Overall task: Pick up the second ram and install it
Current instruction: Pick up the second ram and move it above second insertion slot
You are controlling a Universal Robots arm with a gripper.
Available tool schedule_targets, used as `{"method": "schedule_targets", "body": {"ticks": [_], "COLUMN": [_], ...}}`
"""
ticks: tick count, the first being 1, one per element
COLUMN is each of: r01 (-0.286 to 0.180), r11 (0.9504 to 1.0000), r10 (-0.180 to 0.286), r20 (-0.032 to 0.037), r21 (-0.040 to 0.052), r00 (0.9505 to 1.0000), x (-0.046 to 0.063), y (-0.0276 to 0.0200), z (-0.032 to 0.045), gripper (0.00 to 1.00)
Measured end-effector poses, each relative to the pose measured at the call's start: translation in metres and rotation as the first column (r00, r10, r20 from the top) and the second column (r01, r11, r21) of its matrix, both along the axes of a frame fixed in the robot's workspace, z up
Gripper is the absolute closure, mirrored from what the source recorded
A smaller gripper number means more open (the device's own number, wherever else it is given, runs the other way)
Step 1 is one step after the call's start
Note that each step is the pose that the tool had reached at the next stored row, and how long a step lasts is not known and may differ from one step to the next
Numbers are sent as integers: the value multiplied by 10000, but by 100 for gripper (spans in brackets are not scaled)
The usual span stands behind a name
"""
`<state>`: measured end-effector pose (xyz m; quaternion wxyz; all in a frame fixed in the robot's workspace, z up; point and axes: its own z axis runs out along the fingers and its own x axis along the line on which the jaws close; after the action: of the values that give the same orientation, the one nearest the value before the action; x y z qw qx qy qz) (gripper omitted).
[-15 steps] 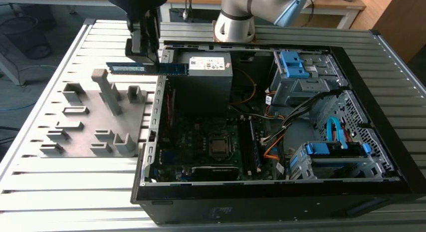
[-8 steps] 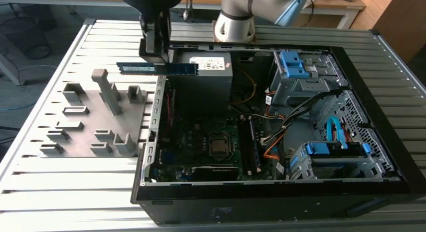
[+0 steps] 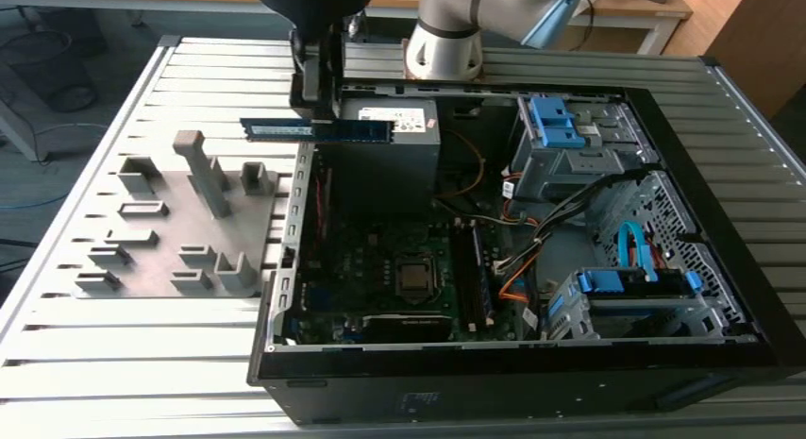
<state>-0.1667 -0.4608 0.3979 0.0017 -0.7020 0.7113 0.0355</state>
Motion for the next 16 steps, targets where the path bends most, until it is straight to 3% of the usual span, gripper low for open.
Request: {"method": "schedule_targets", "body": {"ticks": [16], "r01": [0], "r11": [10000], "r10": [0], "r20": [-35], "r21": [-14], "r00": [10000], "x": [374], "y": [2], "z": [-5], "gripper": [86]}}
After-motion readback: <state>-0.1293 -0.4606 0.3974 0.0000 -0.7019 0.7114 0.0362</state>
